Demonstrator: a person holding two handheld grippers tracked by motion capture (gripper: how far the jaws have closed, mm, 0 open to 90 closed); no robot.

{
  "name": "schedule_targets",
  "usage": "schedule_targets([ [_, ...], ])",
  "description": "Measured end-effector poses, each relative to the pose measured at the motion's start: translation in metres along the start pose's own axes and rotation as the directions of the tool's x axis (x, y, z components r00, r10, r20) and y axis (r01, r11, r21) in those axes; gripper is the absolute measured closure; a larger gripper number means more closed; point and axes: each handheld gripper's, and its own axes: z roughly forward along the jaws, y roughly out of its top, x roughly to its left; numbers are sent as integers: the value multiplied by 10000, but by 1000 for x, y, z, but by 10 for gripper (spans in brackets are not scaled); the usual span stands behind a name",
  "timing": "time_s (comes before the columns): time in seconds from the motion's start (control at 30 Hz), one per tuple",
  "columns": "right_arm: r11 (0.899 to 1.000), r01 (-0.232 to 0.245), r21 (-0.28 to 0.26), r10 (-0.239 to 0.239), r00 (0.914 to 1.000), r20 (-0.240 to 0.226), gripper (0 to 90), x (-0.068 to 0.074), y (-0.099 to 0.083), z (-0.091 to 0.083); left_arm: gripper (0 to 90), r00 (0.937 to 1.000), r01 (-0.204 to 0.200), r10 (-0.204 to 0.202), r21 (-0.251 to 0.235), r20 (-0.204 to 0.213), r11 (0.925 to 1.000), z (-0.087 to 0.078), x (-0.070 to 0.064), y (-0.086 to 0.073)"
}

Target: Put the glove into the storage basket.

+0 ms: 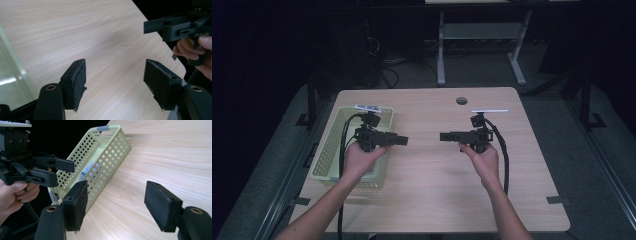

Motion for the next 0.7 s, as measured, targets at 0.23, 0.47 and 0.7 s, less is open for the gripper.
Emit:
schedule_targets([
  [0.23, 9986, -440, -277, 440, 9990, -22, 332, -16, -9, -14, 321, 9992, -304, 302, 77, 244, 9995, 9, -15, -1],
  [0.47, 9976, -613, -334, 616, 9981, 80, 323, -25, -16, -24, 311, 9978, -354, 345, 144, 570, 9993, 19, -22, -2],
  [0.7, 9975, -684, -174, 689, 9972, 274, 309, -32, -22, -30, 300, 9966, -405, 385, 263, 723, 9988, 29, -27, -6],
])
